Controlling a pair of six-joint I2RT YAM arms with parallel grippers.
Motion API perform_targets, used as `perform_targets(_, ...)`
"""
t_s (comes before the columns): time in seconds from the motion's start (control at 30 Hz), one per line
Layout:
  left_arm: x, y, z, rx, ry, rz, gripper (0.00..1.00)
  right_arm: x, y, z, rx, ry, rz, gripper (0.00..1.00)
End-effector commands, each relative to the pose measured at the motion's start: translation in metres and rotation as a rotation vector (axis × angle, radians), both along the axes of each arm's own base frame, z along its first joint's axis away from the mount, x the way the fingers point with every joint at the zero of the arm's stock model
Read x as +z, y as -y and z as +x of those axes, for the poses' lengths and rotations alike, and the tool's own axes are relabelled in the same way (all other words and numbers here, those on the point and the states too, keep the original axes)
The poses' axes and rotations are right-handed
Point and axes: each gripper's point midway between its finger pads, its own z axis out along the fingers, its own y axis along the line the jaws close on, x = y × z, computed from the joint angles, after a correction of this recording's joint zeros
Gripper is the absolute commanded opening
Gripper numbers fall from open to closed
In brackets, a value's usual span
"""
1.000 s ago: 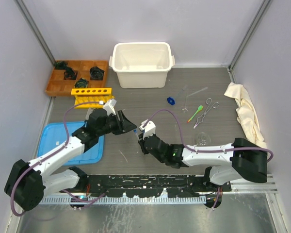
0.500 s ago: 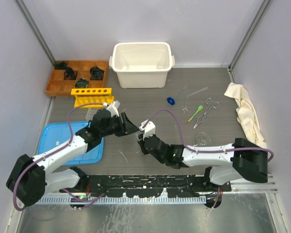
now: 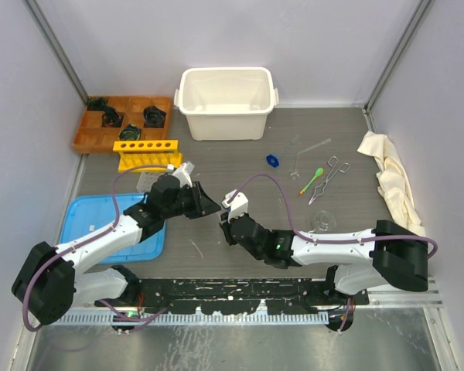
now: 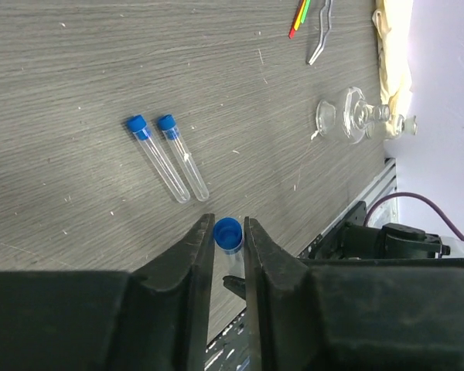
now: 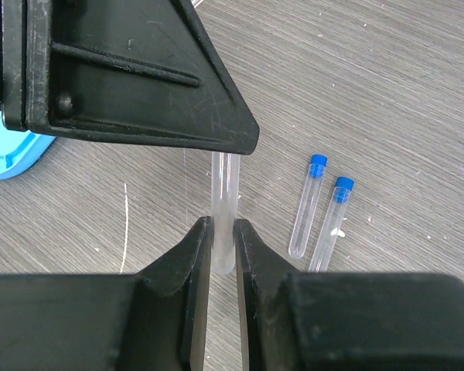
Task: Organize the chemistry lab equipment
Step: Pick up the test tube at the center of the board.
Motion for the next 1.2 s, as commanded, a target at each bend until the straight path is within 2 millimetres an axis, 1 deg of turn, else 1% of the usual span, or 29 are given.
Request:
perform_targets(0.0, 0.014, 0.006, 0.004, -0.012, 0.061, -0.036, 0.17, 0.034, -0.014, 0.005, -0.011, 0.045, 0.084, 0.11)
perform_targets(0.1, 0.012, 0.004, 0.005, -0.005, 0.062, -0.019, 0.1, 0.033, -0.012, 0.005, -0.013, 0.042, 0.083, 0.11)
perform_targets(0.17, 0.01, 0.003, 0.007, 0.003, 0.067, -0.007, 0.06, 0.033, -0.011, 0.004, -0.013, 0.04, 0.082, 0.13)
perform_targets(0.23, 0.006, -0.002, 0.01, 0.018, 0.075, 0.023, 0.0, 0.033, -0.011, 0.003, -0.011, 0.039, 0.082, 0.22)
perform_targets(0.27, 0.004, -0.005, 0.012, 0.03, 0.086, 0.046, 0.0, 0.033, -0.01, 0.003, -0.009, 0.037, 0.083, 0.27)
perform_targets(0.3, 0.002, -0.009, 0.015, 0.044, 0.097, 0.073, 0.0, 0.034, -0.01, 0.001, -0.005, 0.036, 0.085, 0.29)
perform_targets(0.37, -0.003, -0.021, 0.024, 0.091, 0.126, 0.143, 0.0, 0.036, -0.009, -0.002, 0.006, 0.035, 0.091, 0.32)
perform_targets(0.47, -0.005, -0.047, 0.042, 0.204, 0.197, 0.269, 0.0, 0.035, -0.005, -0.005, 0.012, 0.033, 0.098, 0.32)
perform_targets(0.53, 0.0, -0.069, 0.053, 0.296, 0.263, 0.351, 0.0, 0.033, 0.0, -0.006, 0.003, 0.032, 0.096, 0.32)
perform_targets(0.63, 0.016, -0.104, 0.069, 0.445, 0.383, 0.46, 0.0, 0.024, 0.009, -0.004, -0.025, 0.026, 0.07, 0.32)
perform_targets(0.7, 0.031, -0.13, 0.078, 0.555, 0.471, 0.53, 0.0, 0.02, 0.012, -0.004, -0.04, 0.021, 0.06, 0.32)
perform_targets(0.73, 0.038, -0.144, 0.081, 0.619, 0.509, 0.563, 0.0, 0.017, 0.013, -0.003, -0.044, 0.019, 0.054, 0.32)
perform_targets(0.87, 0.061, -0.186, 0.087, 0.819, 0.622, 0.668, 0.0, 0.009, 0.013, -0.002, -0.053, 0.011, 0.03, 0.32)
perform_targets(0.97, 0.067, -0.209, 0.094, 0.902, 0.647, 0.695, 0.0, 0.005, 0.011, -0.002, -0.054, 0.008, 0.017, 0.32)
perform_targets(1.03, 0.066, -0.223, 0.099, 0.939, 0.646, 0.685, 0.0, 0.004, 0.012, -0.002, -0.055, 0.007, 0.012, 0.32)
perform_targets(1.07, 0.065, -0.235, 0.104, 0.97, 0.635, 0.677, 0.0, 0.003, 0.012, -0.002, -0.055, 0.007, 0.009, 0.32)
perform_targets(1.17, 0.061, -0.251, 0.113, 1.009, 0.604, 0.621, 0.0, 0.001, 0.013, -0.001, -0.057, 0.007, 0.004, 0.32)
